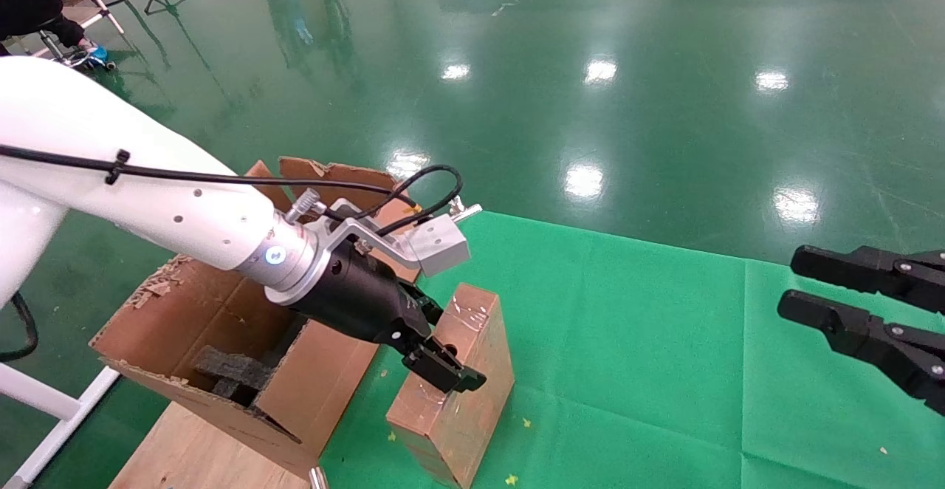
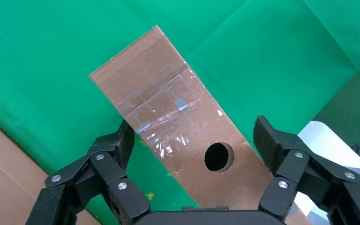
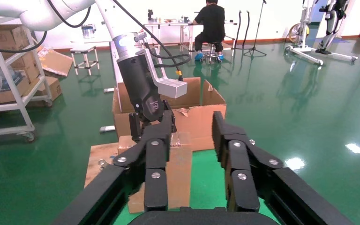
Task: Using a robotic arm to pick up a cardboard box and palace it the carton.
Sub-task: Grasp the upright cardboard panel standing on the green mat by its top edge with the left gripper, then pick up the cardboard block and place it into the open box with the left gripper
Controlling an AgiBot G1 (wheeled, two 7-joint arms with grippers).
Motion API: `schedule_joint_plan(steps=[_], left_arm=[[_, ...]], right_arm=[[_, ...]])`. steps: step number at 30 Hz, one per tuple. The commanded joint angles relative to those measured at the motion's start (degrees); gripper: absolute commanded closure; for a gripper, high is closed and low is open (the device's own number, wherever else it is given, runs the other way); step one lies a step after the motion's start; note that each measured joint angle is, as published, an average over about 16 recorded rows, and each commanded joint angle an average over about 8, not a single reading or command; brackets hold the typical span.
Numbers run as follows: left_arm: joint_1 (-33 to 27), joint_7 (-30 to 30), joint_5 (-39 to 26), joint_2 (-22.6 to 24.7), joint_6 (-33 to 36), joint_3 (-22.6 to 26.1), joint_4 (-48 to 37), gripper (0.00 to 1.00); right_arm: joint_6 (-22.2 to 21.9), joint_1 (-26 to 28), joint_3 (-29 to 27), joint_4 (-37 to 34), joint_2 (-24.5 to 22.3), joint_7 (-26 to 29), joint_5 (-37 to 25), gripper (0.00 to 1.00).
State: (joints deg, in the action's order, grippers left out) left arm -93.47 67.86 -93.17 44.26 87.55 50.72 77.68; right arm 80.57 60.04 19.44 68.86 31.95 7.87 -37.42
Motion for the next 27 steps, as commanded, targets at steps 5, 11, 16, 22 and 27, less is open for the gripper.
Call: schedule_joint_plan(steps=[5,11,16,22,27], left_arm=[[0.1,0.0,0.1,0.0,0.0,-0.1,0.0,1.0],[0.1,0.0,0.1,0.0,0.0,-0.2,0.0,1.0],[0.1,-0.1,0.1,0.0,-0.1,-0.2,-0.3,1.0],[-0.5,-2.6,1.2,-0.2,-0.4,-0.6,-1.6,1.0],[-1.9,-8.2,5.4,-2.7,-0.9,-3.3,-3.6,1.0]], right_arm=[[0.0,0.0,0.0,0.0,0.0,0.0,0.0,0.0],[0.0,0.0,0.0,0.0,0.0,0.0,0.0,0.0],[0.0,0.0,0.0,0.0,0.0,0.0,0.0,0.0],[0.0,0.0,0.0,0.0,0.0,0.0,0.0,0.0],[0.0,0.0,0.0,0.0,0.0,0.0,0.0,0.0]])
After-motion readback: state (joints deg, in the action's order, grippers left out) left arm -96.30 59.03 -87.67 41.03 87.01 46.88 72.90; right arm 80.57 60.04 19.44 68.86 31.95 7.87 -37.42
